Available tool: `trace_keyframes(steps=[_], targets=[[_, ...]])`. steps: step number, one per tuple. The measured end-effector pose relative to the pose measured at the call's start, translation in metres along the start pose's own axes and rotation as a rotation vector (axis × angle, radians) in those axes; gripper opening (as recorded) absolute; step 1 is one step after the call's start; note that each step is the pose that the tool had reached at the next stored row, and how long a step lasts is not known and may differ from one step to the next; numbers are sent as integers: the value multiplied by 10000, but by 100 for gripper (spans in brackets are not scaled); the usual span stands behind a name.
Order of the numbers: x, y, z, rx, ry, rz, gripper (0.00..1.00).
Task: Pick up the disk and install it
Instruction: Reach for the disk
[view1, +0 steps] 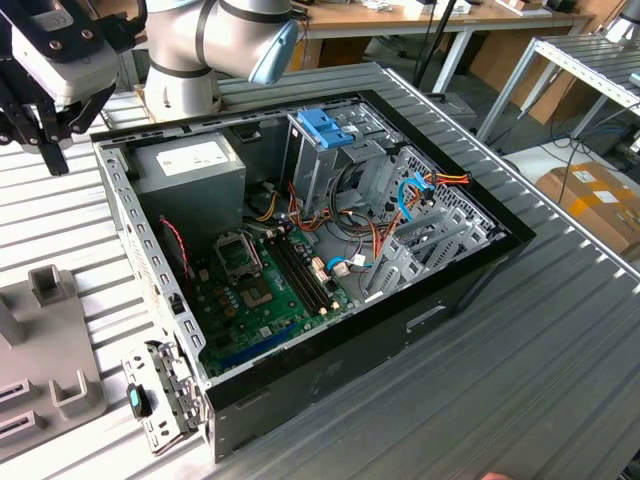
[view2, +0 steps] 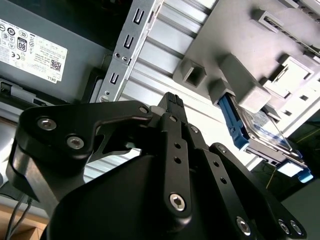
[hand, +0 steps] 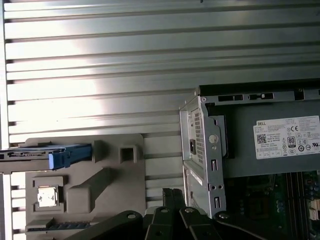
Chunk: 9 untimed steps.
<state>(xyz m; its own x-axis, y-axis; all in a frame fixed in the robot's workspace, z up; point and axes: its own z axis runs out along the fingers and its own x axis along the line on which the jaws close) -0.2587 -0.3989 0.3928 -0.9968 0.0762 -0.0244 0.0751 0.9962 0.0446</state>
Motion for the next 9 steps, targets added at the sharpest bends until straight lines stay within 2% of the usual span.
trace_keyframes(steps=[9], targets=[[62,-5,-1,0,0,0,11]])
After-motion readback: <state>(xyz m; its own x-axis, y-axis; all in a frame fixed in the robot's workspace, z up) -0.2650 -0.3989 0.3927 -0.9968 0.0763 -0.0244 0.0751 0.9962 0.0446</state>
